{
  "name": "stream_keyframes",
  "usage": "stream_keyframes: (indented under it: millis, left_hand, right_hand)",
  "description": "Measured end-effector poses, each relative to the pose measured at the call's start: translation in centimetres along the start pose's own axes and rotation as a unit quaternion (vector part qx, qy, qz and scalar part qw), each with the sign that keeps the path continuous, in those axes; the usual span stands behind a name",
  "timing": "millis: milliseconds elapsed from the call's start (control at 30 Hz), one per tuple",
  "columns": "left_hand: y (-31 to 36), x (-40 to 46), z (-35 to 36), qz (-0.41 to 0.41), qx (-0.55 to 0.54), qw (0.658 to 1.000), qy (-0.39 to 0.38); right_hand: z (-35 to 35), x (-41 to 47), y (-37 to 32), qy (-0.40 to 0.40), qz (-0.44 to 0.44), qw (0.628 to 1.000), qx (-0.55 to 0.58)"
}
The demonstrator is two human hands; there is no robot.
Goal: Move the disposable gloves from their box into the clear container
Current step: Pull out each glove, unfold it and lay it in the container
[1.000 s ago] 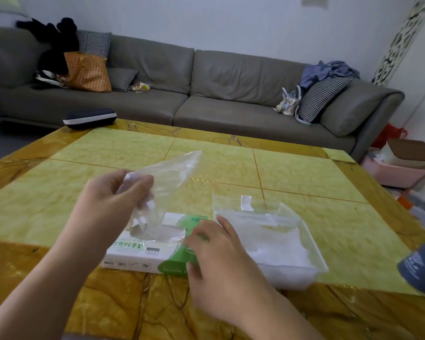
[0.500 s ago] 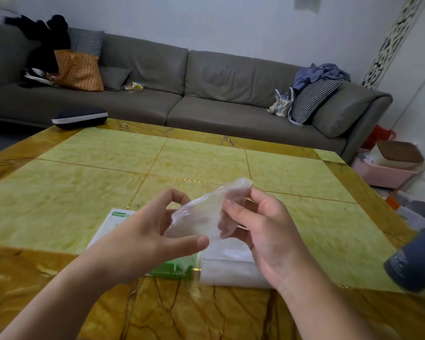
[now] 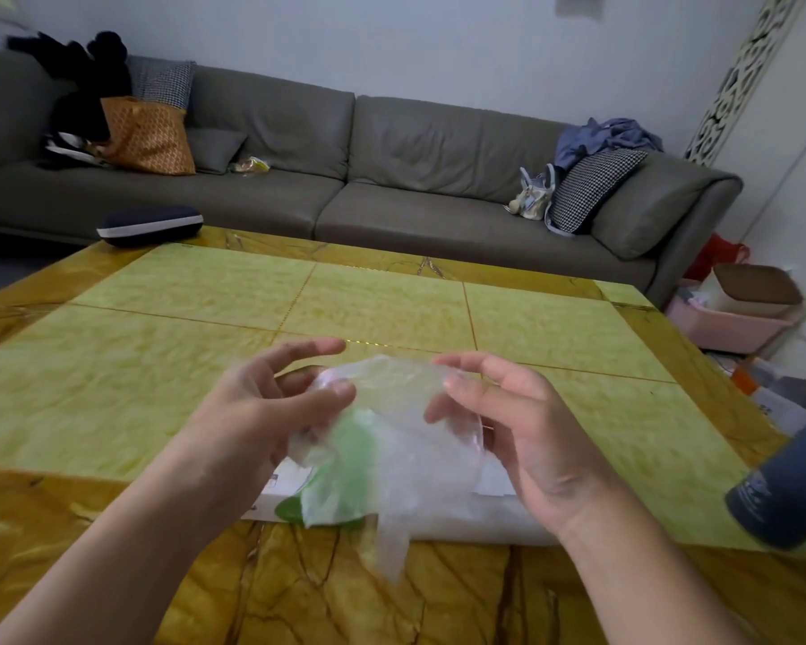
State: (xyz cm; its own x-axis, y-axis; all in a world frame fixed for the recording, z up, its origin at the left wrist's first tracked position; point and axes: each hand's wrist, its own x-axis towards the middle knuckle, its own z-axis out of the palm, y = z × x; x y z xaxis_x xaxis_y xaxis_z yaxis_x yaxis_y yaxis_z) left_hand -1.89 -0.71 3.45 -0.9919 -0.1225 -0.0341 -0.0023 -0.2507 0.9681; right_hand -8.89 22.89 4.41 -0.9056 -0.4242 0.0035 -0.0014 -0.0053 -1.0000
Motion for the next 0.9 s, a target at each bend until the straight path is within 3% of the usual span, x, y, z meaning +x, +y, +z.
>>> stream_keyframes:
  millis: [233,500,667,800,900]
  left_hand:
    - [0.3,-0.1,-0.1,-0.021,0.144,0.988,-0.049]
    - [-0.4,0.9,-1.4,-0.04,0.052,0.998,0.015]
    - [-0.4,0.2,0.1,-0.076,0.152,0.984,-0.062]
    - [-0.6,0.3,0.1,-0.067,0.125,0.99,-0.018]
    - [-0.3,-0.2,0.8,-0.053,0.127,0.99,-0.034]
  right_hand:
    - [0.8,0.4,0.4,0.048,-0.016,0.997,0.059]
    - [-1.1,0.9,0.7,0.131,-0.06,0.989,0.022]
    - [-1.3,1.0,1.1,0.164,-0.056,0.985,0.02]
    - [-1.7,1.0,1.1,0.186,-0.039,0.982,0.02]
    - [-1.7,0.9,1.1,0.167,-0.02,0.986,0.014]
